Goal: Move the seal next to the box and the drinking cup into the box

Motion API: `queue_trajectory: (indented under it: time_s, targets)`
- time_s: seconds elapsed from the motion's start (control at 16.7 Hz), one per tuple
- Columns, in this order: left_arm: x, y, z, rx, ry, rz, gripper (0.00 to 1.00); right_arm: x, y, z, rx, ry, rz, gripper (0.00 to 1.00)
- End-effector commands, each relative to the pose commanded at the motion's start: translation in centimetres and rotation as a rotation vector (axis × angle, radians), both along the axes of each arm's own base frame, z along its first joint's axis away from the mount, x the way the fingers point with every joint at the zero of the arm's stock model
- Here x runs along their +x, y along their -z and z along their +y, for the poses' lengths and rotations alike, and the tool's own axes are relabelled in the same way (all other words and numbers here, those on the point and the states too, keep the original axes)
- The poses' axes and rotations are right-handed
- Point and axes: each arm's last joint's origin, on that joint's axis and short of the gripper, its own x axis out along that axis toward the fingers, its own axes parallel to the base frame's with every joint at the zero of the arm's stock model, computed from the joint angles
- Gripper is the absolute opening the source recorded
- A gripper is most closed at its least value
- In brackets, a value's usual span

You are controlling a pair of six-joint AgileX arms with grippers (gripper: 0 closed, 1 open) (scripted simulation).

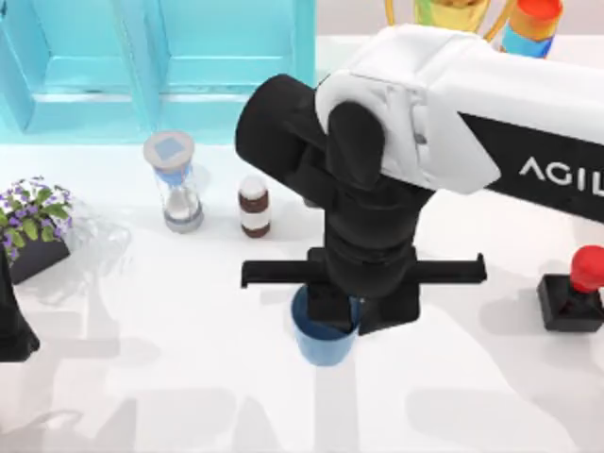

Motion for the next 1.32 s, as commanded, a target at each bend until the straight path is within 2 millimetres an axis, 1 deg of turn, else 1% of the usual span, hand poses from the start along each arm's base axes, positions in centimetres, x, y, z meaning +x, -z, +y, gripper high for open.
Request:
queue_trajectory:
  time_s: [0.12, 0.36, 0.42, 0.54, 0.66, 0.78, 0.84, 0.96, 1.02, 1.14, 1.2, 1.32]
  targets:
    - [0.0, 0.0, 0.0, 0.000, 0.000, 0.000, 1.00, -0.1, -0.3, -0.5, -0.004, 0.002, 0.003, 0.00]
    - [0.0, 0.0, 0.0, 0.000, 0.000, 0.000, 1.00, -0.1, -0.3, -0.4, -0.003, -0.002, 0.002, 0.00]
    - [0.0, 0.0, 0.0, 0.000, 0.000, 0.000, 1.00, 0.1, -0.4, -0.6, 0.002, -0.003, 0.000, 0.00]
    - [0.0, 0.0, 0.0, 0.000, 0.000, 0.000, 1.00, 1.4, -0.7, -1.7, 0.025, -0.007, -0.005, 0.00]
    - [0.0, 0.0, 0.0, 0.000, 0.000, 0.000, 1.00, 3.5, -1.0, -3.9, 0.053, -0.016, -0.014, 0.00]
    - [0.0, 0.0, 0.0, 0.000, 0.000, 0.000, 1.00, 6.1, -1.3, -7.4, 0.075, -0.026, -0.028, 0.00]
    - [0.0, 0.0, 0.0, 0.000, 0.000, 0.000, 1.00, 7.4, -1.4, -9.6, 0.083, -0.029, -0.038, 0.00]
    - [0.0, 0.0, 0.0, 0.000, 0.000, 0.000, 1.00, 9.5, -1.5, -14.8, 0.088, -0.033, -0.059, 0.00]
    - [0.0, 0.0, 0.0, 0.000, 0.000, 0.000, 1.00, 10.3, -1.5, -17.5, 0.085, -0.036, -0.068, 0.00]
    - [0.0, 0.0, 0.0, 0.000, 0.000, 0.000, 1.00, 10.9, -1.4, -23.1, 0.071, -0.040, -0.081, 0.00]
    - [0.0, 0.0, 0.0, 0.000, 0.000, 0.000, 1.00, 10.9, -1.2, -25.9, 0.061, -0.040, -0.083, 0.00]
    - [0.0, 0.0, 0.0, 0.000, 0.000, 0.000, 1.00, 10.1, -0.9, -31.3, 0.039, -0.042, -0.076, 0.00]
